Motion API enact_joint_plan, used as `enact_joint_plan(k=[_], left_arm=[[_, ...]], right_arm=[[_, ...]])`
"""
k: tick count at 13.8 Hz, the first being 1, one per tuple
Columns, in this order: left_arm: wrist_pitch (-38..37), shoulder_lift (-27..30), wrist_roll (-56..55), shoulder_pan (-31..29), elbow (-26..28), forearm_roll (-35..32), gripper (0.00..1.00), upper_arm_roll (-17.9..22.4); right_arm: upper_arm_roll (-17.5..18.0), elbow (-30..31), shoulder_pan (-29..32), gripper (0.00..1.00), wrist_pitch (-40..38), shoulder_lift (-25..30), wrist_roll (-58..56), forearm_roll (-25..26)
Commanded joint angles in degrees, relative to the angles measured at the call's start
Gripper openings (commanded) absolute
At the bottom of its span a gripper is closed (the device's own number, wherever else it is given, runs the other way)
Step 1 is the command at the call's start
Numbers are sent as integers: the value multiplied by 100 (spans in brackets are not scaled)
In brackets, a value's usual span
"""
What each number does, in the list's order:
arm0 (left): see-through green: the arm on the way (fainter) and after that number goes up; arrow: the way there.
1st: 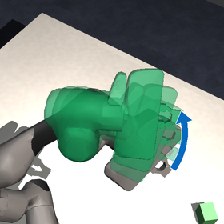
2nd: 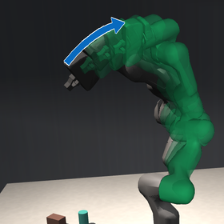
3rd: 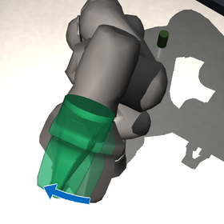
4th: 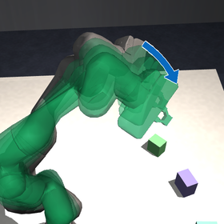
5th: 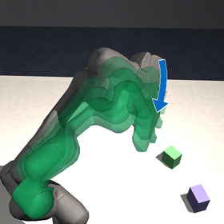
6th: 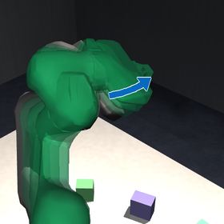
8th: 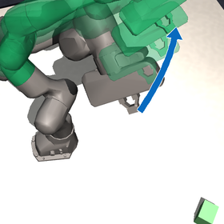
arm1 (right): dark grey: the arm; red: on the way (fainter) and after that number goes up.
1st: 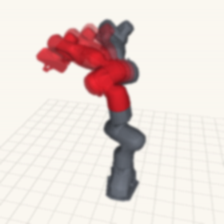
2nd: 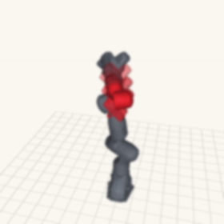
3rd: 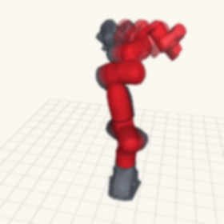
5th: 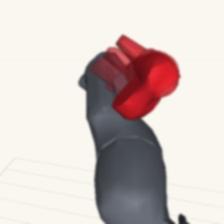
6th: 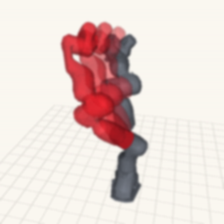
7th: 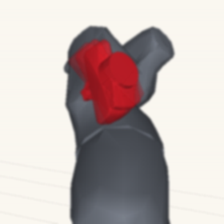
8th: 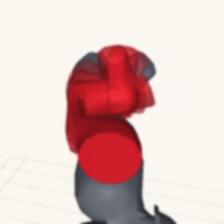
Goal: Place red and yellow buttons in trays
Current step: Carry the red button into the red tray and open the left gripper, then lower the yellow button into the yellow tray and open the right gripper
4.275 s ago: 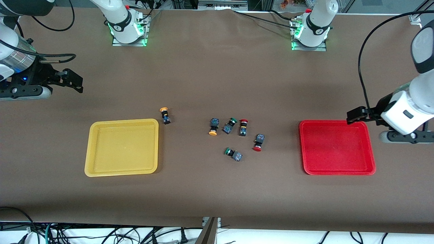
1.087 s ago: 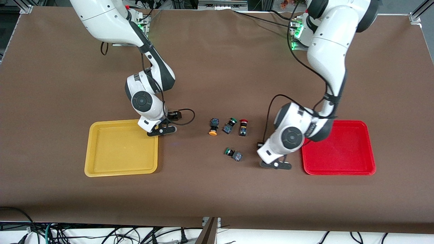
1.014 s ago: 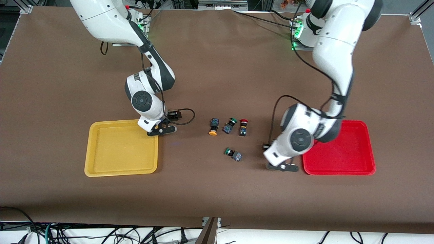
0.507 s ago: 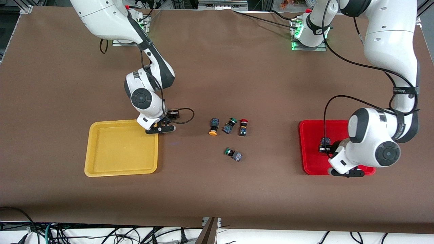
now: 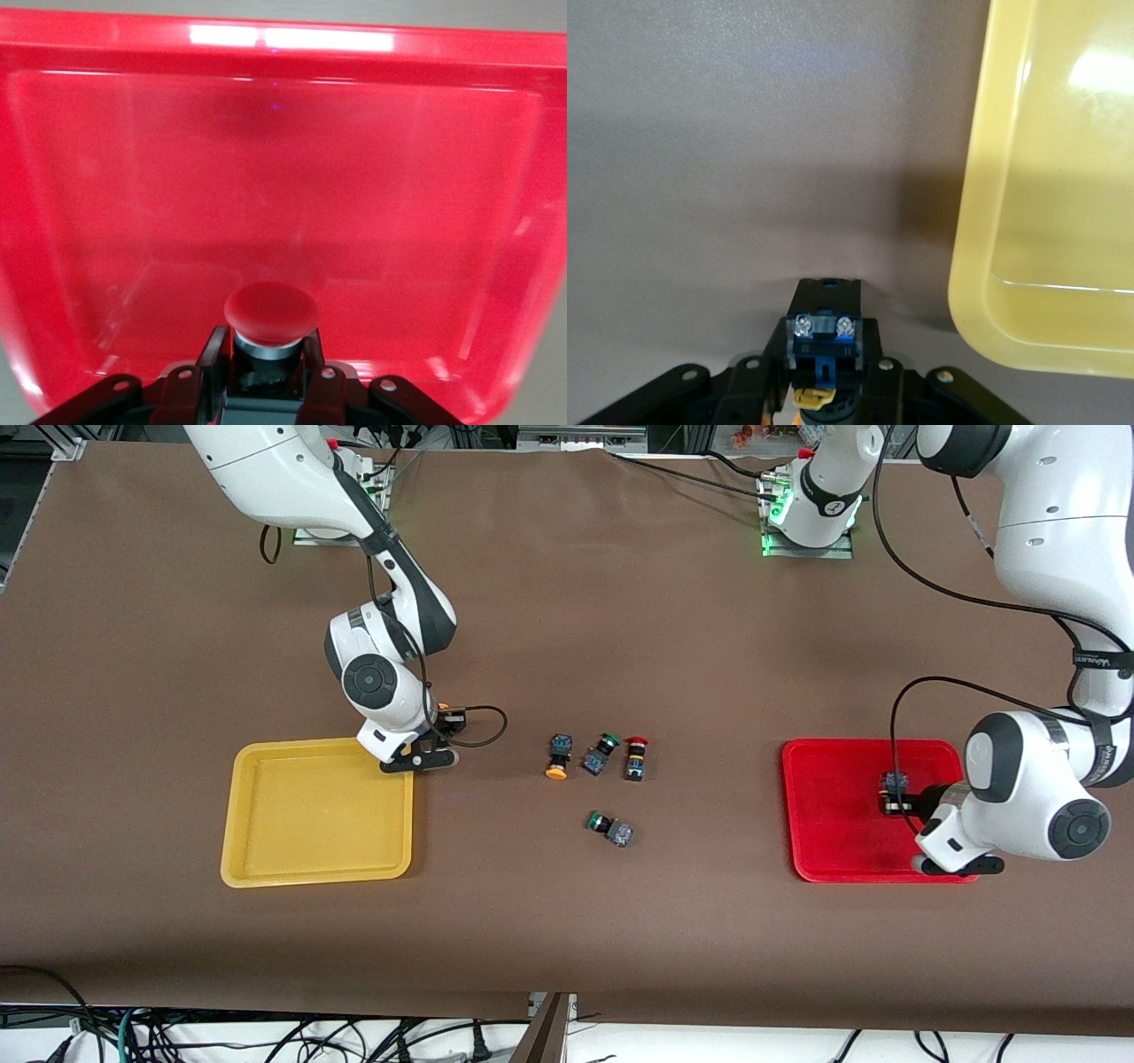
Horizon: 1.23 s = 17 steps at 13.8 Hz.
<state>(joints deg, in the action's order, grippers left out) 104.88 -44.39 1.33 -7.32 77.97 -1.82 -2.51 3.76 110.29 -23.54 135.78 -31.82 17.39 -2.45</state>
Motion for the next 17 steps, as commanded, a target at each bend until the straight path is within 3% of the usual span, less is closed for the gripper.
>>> enact_joint_plan(k=[1, 4, 5, 6, 7, 8, 9, 15, 16, 17], left_arm=[[523, 98, 218, -304, 394, -222, 4, -48], [1060, 36, 667, -471, 693, -222, 7, -48], [1026, 36, 685, -463, 694, -222, 30, -48], [939, 54, 720, -437, 694, -231, 76, -57], [782, 106, 746, -402, 659, -231, 100, -100], [597, 185, 677, -358, 589, -213, 100, -196], [517, 264, 598, -244, 527, -170, 100, -337], [428, 415, -1429, 1099, 325, -143, 100, -742], [454, 327, -1773, 1397, 316, -126, 100, -742], [498, 257, -2081, 1644, 316, -64, 100, -742]], right_arm=[[-51, -24, -1, 8, -207, 385, -85, -63], [-357, -1260, 218, 8, -1936, 422, -698, 7], [-489, -1490, 358, 8, -2210, 405, -1058, 7], [-543, -1528, 551, 8, -2205, 387, -1436, 25], [-543, -1519, 744, 10, -2135, 335, -1796, 138], [-543, -1493, 920, 12, -1960, 204, -1974, 235], [-535, -1475, 1078, 20, -1837, 124, -1993, 192], [-517, -1458, 1106, 29, -1273, -351, -1897, -158], [-517, -1440, 1054, 40, -1264, -351, -1888, -238], [-517, -1431, 1062, 70, -1255, -351, -1879, -274]])
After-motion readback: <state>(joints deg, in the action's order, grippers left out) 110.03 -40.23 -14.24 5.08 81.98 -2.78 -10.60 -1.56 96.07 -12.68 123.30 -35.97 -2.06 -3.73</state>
